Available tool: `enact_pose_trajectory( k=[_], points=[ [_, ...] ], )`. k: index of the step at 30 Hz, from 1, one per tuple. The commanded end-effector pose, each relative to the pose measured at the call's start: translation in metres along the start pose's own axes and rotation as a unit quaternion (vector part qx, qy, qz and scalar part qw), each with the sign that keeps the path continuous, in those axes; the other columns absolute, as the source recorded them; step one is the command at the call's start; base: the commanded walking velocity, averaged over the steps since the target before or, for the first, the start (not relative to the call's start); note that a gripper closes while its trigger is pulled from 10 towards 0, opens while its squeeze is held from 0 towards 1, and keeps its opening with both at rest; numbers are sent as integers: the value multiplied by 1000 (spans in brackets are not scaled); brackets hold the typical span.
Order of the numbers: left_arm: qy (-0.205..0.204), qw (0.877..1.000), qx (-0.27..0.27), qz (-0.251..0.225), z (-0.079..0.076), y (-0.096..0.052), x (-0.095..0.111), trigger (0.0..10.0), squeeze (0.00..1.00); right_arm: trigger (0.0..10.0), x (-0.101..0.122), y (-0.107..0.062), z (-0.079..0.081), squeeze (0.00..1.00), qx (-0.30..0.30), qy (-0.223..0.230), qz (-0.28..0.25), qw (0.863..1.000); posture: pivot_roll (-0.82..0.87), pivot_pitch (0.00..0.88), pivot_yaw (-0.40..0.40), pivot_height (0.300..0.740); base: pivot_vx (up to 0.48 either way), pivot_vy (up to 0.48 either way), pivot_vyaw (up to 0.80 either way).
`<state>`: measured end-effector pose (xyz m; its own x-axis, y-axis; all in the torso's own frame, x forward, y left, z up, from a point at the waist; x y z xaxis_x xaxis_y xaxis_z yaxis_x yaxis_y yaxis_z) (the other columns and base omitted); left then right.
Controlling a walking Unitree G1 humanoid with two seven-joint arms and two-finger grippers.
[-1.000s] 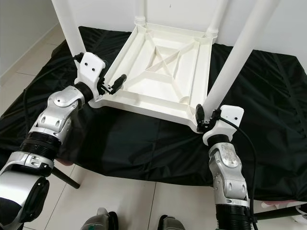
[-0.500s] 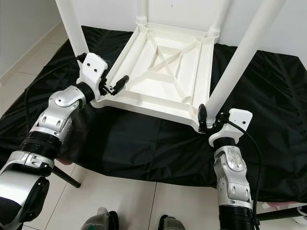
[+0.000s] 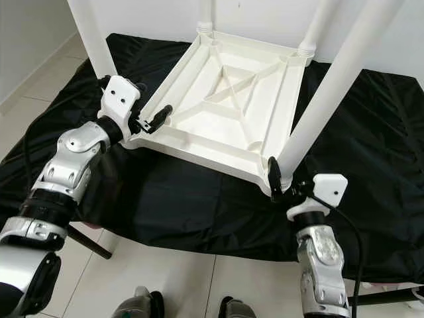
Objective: Building children table
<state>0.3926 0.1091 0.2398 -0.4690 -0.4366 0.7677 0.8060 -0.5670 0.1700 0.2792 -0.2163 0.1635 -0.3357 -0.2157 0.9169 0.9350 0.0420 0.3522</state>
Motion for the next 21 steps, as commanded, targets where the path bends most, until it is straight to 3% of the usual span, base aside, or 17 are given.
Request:
enact_pose_trajectory(
  k=[1,8,13,19,21],
  points=[
    [-12,999,23,33,13,-14,-18,10000,0,10000,3,-8,-23,0,-46,-7,-6,999,-70,140,24,740,0,0,0],
    [-11,999,21,31,14,-14,-16,10000,0,10000,17,3,-12,0,0,15,-35,999,-70,140,24,740,0,0,0],
    [-10,999,28,34,18,-15,-17,10000,0,10000,20,8,9,0,69,30,-36,997,-70,129,27,740,0,0,0],
    [-11,999,28,36,17,-16,-18,10000,0,10000,24,13,35,0,139,82,-34,986,-72,125,29,740,0,0,0],
    [-11,999,28,34,17,-16,-16,10000,0,10000,24,11,44,0,166,76,-27,983,-70,121,29,740,0,0,0]
  ],
)
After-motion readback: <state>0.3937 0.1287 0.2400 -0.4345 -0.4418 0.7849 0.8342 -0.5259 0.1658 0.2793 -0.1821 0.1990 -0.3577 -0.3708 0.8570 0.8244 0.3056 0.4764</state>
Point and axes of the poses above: a point about 5 cm out from each wrist's last joint towards the gripper, its own y axis pointing out of the wrist towards the gripper, its own x axis along the axis of the wrist's last joint, z = x × y, the point moved 3 cm from there along y, pointing out of the wrist towards the gripper, and after that the axes turned 13 degrees about y, right-handed, at the moved point
